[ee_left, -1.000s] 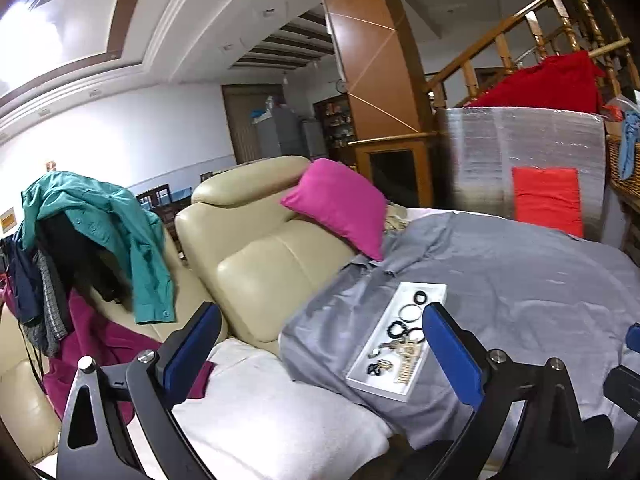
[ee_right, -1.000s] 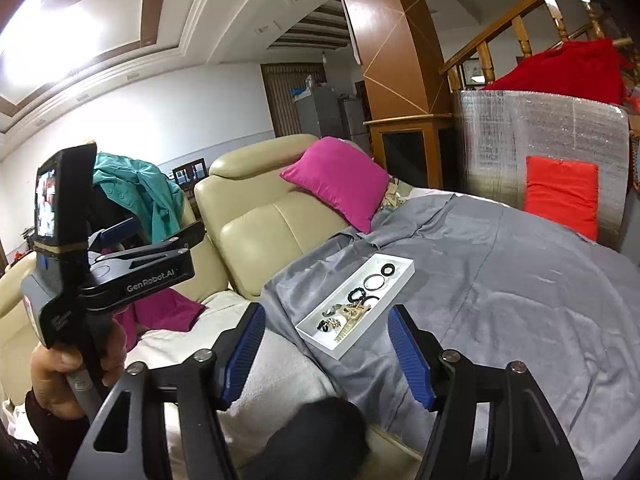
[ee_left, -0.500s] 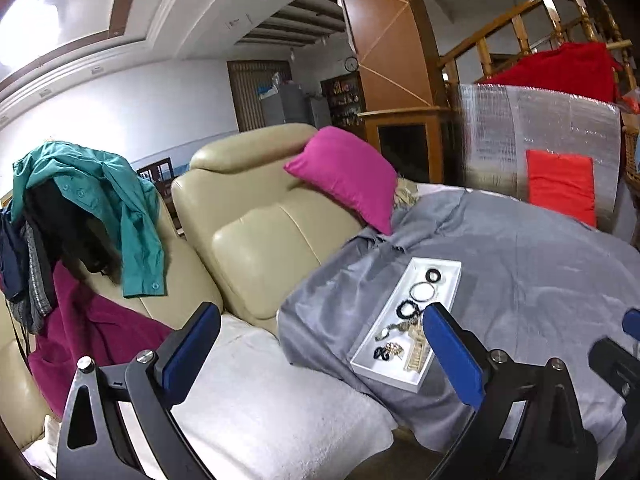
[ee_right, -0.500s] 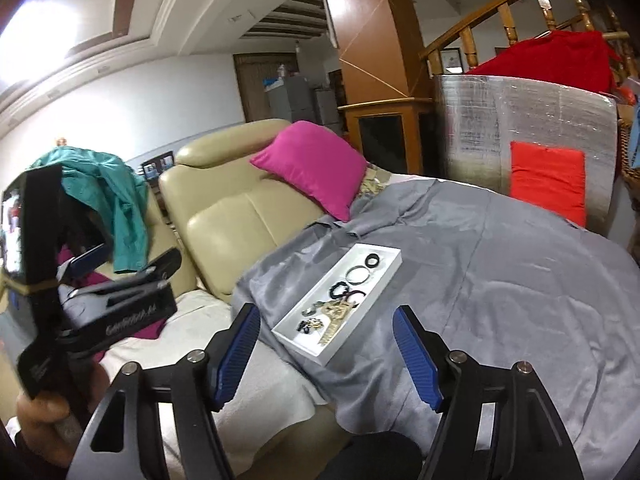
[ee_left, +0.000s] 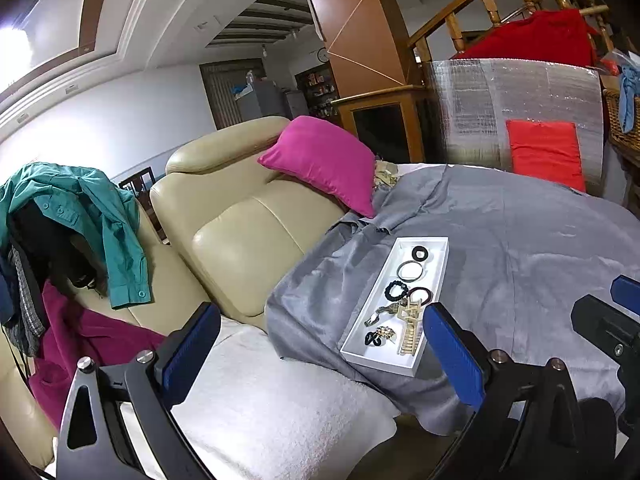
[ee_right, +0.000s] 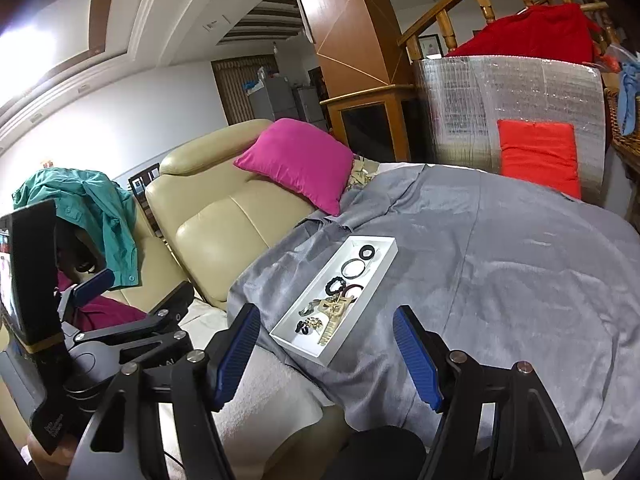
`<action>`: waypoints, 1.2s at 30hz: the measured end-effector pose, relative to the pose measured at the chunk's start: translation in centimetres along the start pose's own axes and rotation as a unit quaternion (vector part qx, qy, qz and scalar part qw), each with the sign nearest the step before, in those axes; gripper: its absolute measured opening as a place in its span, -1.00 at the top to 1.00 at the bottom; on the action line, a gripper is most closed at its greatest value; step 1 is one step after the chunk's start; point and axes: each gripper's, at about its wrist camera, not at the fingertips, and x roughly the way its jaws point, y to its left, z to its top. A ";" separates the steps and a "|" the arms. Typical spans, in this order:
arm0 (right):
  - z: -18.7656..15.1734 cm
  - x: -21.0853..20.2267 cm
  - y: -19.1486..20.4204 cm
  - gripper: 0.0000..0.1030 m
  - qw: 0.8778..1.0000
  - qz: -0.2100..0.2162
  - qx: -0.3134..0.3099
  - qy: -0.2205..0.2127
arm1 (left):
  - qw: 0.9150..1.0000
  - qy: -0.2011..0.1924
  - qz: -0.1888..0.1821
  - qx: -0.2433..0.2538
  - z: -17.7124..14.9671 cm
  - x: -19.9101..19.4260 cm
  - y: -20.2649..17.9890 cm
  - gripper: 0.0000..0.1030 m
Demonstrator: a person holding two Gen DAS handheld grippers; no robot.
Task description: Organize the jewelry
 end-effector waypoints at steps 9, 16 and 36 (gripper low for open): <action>-0.2 0.6 0.5 -0.42 1.000 0.000 -0.001 0.007 | 1.000 0.008 0.003 -0.006 -0.2 0.6 0.5 -0.96; -0.1 1.6 0.9 -0.43 1.000 0.004 -0.001 0.017 | 1.000 0.015 0.004 -0.013 -0.4 1.4 1.1 -0.96; 0.5 1.5 1.3 -0.43 1.000 0.008 -0.017 0.017 | 0.999 0.016 0.010 -0.030 0.0 1.4 2.2 -0.96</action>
